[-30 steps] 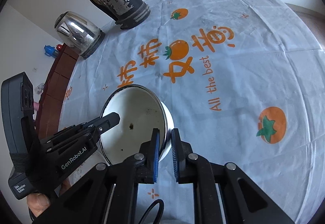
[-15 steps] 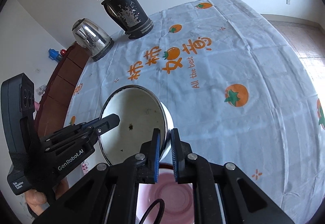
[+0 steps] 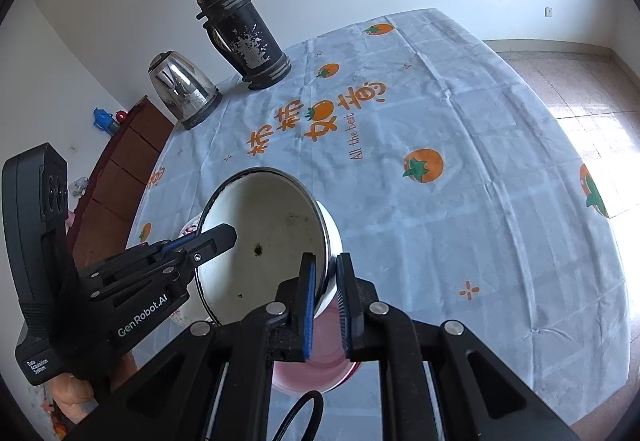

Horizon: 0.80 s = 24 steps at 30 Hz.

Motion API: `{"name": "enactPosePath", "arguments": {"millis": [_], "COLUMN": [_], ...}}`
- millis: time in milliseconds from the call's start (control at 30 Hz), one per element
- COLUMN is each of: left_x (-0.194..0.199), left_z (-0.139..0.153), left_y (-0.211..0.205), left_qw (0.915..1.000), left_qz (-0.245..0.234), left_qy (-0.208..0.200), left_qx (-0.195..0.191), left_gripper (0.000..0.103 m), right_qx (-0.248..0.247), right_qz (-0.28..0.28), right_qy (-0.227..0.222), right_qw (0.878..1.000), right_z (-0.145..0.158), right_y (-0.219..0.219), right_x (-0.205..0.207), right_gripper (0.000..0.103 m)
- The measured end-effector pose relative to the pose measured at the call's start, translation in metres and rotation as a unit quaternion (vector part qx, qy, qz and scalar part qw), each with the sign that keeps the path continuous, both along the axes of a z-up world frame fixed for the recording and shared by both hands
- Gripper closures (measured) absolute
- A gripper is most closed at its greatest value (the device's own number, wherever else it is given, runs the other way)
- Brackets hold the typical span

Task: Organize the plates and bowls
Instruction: 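Carry the enamel bowl with the right gripper over the red bowl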

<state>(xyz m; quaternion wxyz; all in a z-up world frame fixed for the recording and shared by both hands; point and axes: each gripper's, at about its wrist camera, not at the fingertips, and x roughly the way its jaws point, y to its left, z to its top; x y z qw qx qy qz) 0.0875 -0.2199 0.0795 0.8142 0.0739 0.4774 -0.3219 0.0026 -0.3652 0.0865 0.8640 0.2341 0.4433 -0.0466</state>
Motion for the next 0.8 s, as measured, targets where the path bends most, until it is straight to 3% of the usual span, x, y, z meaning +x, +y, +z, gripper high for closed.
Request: {"name": "enactPosePath", "arguments": {"millis": [800], "left_x": [-0.048], "left_z": [-0.023], "left_y": [0.005], "left_qw": [0.9999], "left_qz": [-0.012], "left_qy": [0.006], "left_qx": [-0.001], "left_gripper": [0.099], "right_qx": [-0.013], "right_qz": [-0.015], "right_qy": [0.003], "right_qw": [1.0], "right_z": [-0.016], "right_y": [0.01], "right_x": [-0.057], "right_gripper": [0.091]}}
